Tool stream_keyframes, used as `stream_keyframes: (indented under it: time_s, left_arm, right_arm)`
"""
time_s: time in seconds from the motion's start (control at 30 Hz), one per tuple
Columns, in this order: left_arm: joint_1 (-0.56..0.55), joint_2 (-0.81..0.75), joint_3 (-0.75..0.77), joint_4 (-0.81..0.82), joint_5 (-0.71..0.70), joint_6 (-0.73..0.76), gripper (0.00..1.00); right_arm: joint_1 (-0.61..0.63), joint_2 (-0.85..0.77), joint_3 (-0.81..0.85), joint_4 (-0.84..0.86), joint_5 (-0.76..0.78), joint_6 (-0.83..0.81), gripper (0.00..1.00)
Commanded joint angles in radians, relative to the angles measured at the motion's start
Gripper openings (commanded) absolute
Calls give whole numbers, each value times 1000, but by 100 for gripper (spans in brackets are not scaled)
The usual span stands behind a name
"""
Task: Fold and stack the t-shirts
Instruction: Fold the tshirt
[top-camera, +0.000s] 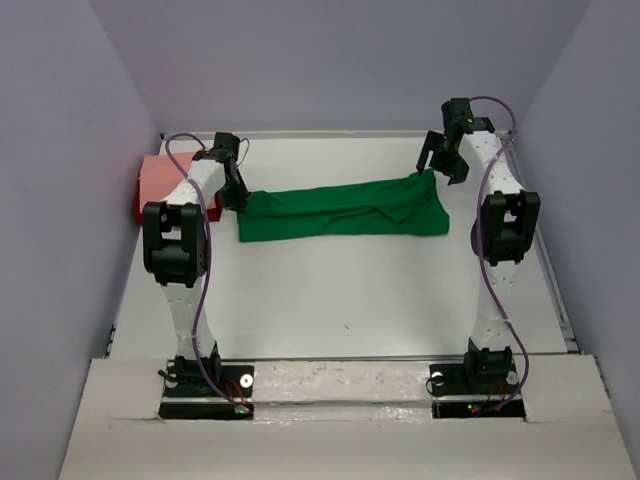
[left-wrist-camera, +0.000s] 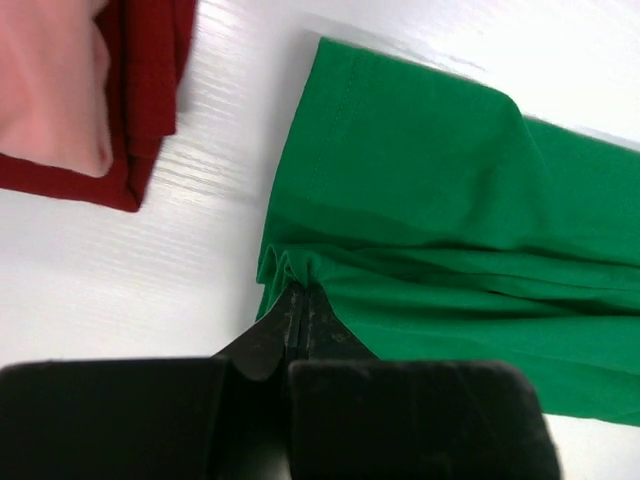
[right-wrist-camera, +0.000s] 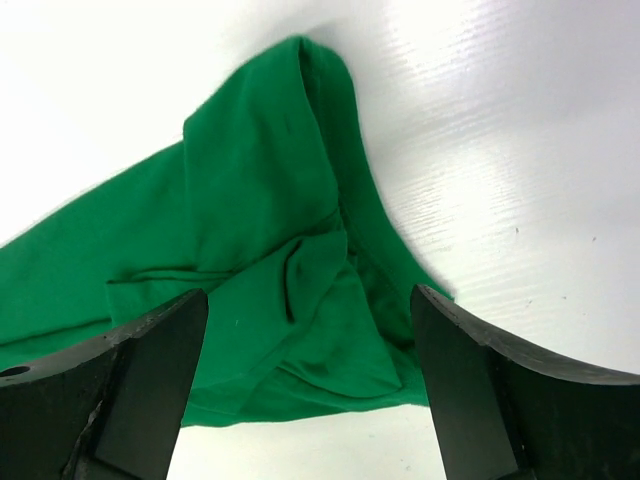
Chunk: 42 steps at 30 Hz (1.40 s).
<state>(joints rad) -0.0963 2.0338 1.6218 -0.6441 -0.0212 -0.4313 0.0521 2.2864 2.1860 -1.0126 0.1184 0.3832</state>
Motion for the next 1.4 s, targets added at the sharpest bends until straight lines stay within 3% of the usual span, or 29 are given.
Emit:
stream_keyframes:
  time_s: [0.0,0.1,0.13,0.23,0.27,0.3,0.37,0.4,0.47,0.53,0.63,0.67,0.7,0.83,0.9,1.03,1.17,1.27,1.3,1.33,1.37]
  left_arm:
    - [1,-49,61,-34,-135,26,8]
    - [-8,-84,58,-22,-200,34,33]
    - [-8,-92,61,-26,-203,35,34]
    - [-10,-95,67,-31,-194,40,63]
    - [-11,-92,64,-31,-184,42,80]
    - [-11,-92,61,-31,-171,43,88]
    - [-11,-96,50,-22,-143,40,99]
    - [-20,-104,35,-17,-143,39,99]
    - [-32,-147,7,1,-161,31,99]
    - [-60,-182,-10,15,-164,25,99]
    - [-101,-224,-23,29,-119,35,93]
    - [-111,-228,-25,29,-102,37,87]
    - [-121,-231,-28,31,-85,48,84]
    - [-175,-259,-48,56,-80,61,73]
    - [-183,-256,-54,58,-46,66,62]
    - [-181,-201,-48,46,53,74,50]
    - [-184,-139,-43,40,69,63,48]
    - [-186,-115,-43,38,89,63,35]
    - [-184,-103,-46,34,78,56,27]
    - [-184,-60,-57,26,38,52,11]
    - [-186,-50,-57,21,32,52,11]
  right_arm:
    - [-8,-42,40,-21,-25,-29,88]
    - [2,-111,-41,9,-39,-36,88]
    - [2,-157,-66,20,-33,-40,88]
    - [12,-208,-152,59,-55,-50,88]
    - [12,-217,-155,51,-53,-55,88]
    - [12,-222,-161,48,-54,-61,88]
    - [12,-234,-179,42,-46,-61,88]
    - [12,-260,-195,57,-54,-67,88]
    - [21,-283,-239,75,-95,-81,86]
    - [22,-311,-265,85,-109,-79,78]
    - [35,-329,-321,94,-157,-66,34]
    - [51,-346,-348,100,-160,-66,8]
    - [64,-349,-357,104,-160,-63,0]
    - [88,-343,-388,112,-160,-61,0]
    - [88,-337,-396,114,-171,-60,0]
    - [98,-337,-401,121,-187,-49,0]
    - [107,-350,-374,108,-174,-52,0]
    - [107,-363,-368,105,-155,-52,0]
    - [107,-364,-365,103,-149,-55,0]
    - [107,-376,-356,89,-134,-50,0]
    - [107,-381,-359,89,-134,-50,0]
